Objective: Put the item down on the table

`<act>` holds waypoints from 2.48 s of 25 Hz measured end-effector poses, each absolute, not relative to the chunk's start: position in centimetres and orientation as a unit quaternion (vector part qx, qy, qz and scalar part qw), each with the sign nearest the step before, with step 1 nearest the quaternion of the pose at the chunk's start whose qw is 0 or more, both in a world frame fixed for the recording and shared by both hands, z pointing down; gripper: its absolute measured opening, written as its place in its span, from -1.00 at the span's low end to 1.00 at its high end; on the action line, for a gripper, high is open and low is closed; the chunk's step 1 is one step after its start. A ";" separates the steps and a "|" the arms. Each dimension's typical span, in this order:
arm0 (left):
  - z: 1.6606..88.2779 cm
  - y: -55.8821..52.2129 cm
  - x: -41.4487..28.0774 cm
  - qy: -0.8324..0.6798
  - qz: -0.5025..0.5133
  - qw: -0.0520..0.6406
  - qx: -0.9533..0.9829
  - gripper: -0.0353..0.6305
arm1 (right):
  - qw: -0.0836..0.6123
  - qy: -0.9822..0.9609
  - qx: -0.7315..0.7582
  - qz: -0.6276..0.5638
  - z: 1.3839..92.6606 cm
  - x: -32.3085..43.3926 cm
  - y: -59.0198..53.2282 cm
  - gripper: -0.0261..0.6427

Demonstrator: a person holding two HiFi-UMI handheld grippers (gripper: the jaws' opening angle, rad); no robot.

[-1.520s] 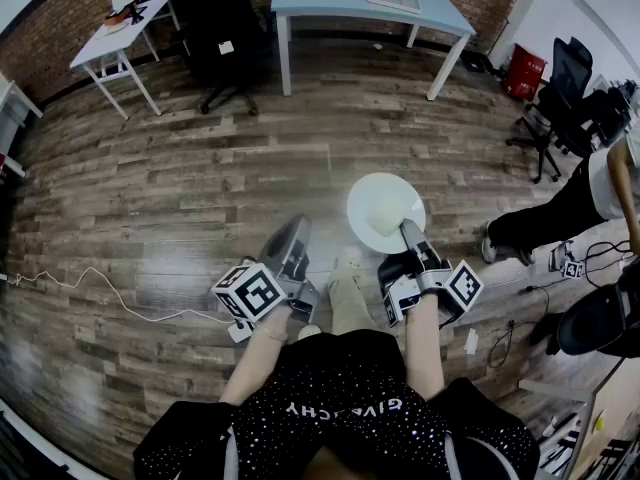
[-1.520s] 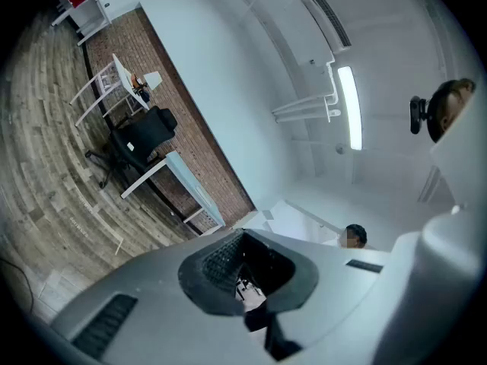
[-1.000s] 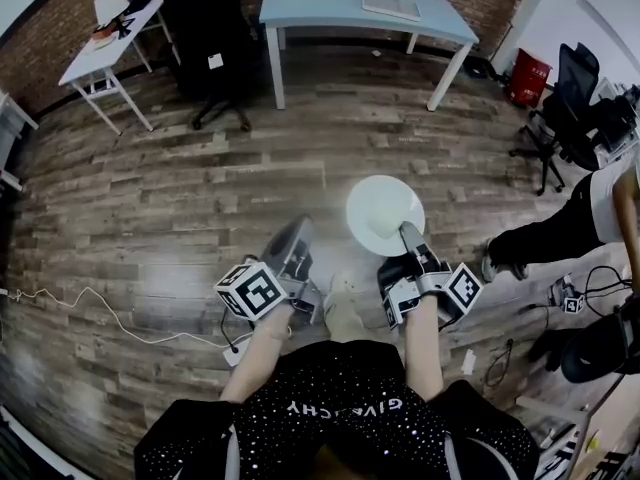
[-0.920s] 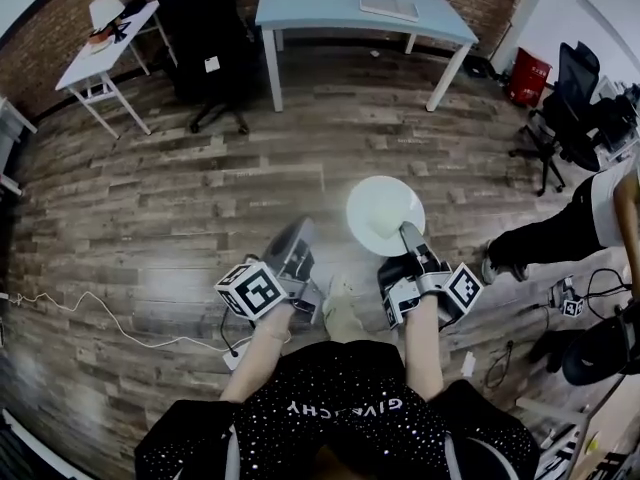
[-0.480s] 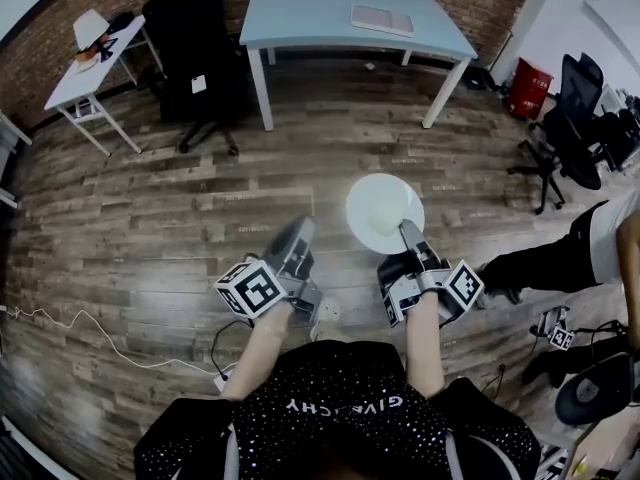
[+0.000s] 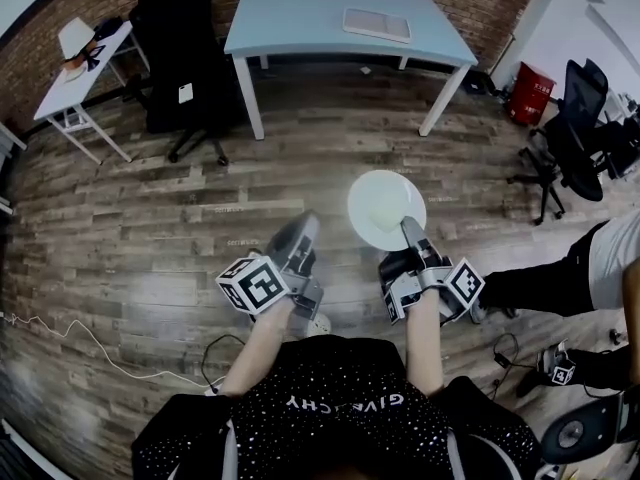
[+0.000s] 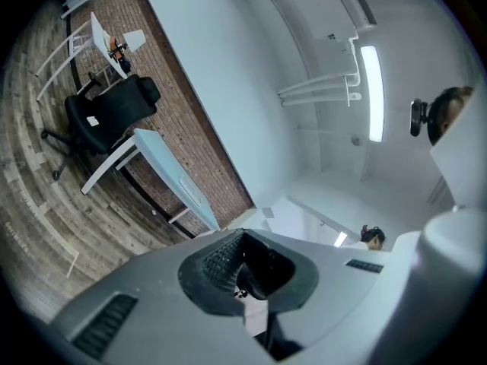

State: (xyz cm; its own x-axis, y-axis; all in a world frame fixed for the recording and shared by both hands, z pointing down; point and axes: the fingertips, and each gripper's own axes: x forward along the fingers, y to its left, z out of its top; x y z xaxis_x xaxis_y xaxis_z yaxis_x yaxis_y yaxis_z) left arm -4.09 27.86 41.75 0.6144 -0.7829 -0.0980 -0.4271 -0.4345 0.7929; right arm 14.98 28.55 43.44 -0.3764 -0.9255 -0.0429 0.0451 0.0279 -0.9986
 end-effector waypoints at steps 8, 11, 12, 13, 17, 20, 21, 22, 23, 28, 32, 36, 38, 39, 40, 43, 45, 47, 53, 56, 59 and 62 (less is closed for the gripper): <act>42.9 25.1 -3.6 -0.369 -0.227 0.392 0.811 -0.86 | 0.419 0.577 -0.380 -0.590 44.1 15.9 26.2 -0.82; 44.2 24.4 -3.8 -0.375 -0.227 0.398 0.806 -0.86 | 0.417 0.570 -0.387 -0.593 45.3 16.5 25.7 -0.82; 44.5 24.1 -3.9 -0.376 -0.226 0.399 0.805 -0.86 | 0.418 0.568 -0.388 -0.593 45.6 16.7 25.4 -0.82; 44.7 23.6 -4.0 -0.377 -0.226 0.399 0.805 -0.86 | 0.421 0.568 -0.388 -0.591 45.6 16.7 25.0 -0.82; 44.7 20.2 -3.7 -0.370 -0.229 0.396 0.808 -0.86 | 0.430 0.564 -0.390 -0.588 45.9 17.1 22.2 -0.82; 44.6 16.8 -3.0 -0.366 -0.227 0.395 0.811 -0.86 | 0.432 0.562 -0.392 -0.586 45.8 17.7 19.3 -0.82; 44.5 15.5 -2.7 -0.364 -0.228 0.396 0.812 -0.86 | 0.434 0.562 -0.393 -0.584 45.6 17.9 18.1 -0.82; 44.3 14.3 -2.5 -0.362 -0.228 0.396 0.813 -0.86 | 0.435 0.563 -0.394 -0.582 45.4 18.1 16.9 -0.82; 44.0 13.0 -2.3 -0.360 -0.228 0.395 0.814 -0.86 | 0.436 0.564 -0.394 -0.580 45.2 18.2 15.7 -0.82; 42.7 6.3 -1.4 -0.349 -0.224 0.392 0.821 -0.86 | 0.442 0.565 -0.394 -0.575 44.0 18.5 9.3 -0.82; 41.4 0.9 -0.7 -0.339 -0.222 0.388 0.828 -0.86 | 0.446 0.566 -0.392 -0.571 43.0 18.6 4.4 -0.82; 40.5 -4.7 -0.2 -0.330 -0.221 0.386 0.833 -0.86 | 0.450 0.565 -0.394 -0.568 42.4 18.8 -0.8 -0.82; 40.4 -7.3 0.1 -0.326 -0.218 0.386 0.835 -0.86 | 0.452 0.564 -0.394 -0.568 42.3 18.8 -3.2 -0.82; 40.3 -8.6 0.2 -0.324 -0.217 0.386 0.836 -0.86 | 0.453 0.563 -0.395 -0.567 42.2 18.9 -4.3 -0.82; 40.3 -9.7 0.5 -0.323 -0.215 0.387 0.837 -0.86 | 0.455 0.563 -0.396 -0.566 42.1 19.1 -5.4 -0.82; 40.1 -12.7 1.3 -0.317 -0.212 0.387 0.840 -0.86 | 0.460 0.560 -0.400 -0.561 42.1 20.1 -8.1 -0.82; 40.1 -14.5 1.7 -0.315 -0.210 0.386 0.841 -0.86 | 0.463 0.557 -0.403 -0.559 42.2 20.6 -9.7 -0.82; 40.1 -16.2 1.8 -0.312 -0.208 0.388 0.842 -0.86 | 0.465 0.554 -0.407 -0.558 42.2 20.9 -11.4 -0.82; 40.3 -21.6 0.9 -0.309 -0.204 0.397 0.840 -0.86 | 0.462 0.558 -0.411 -0.553 42.3 20.1 -16.9 -0.82; 40.8 -23.3 1.1 -0.305 -0.203 0.399 0.841 -0.86 | 0.462 0.557 -0.412 -0.554 42.8 20.0 -18.5 -0.82; 41.3 -24.2 1.4 -0.301 -0.203 0.403 0.840 -0.86 | 0.462 0.556 -0.413 -0.554 43.1 20.0 -19.2 -0.82; 42.1 -24.6 1.6 -0.301 -0.203 0.412 0.836 -0.86 | 0.459 0.552 -0.416 -0.558 43.7 20.1 -19.4 -0.82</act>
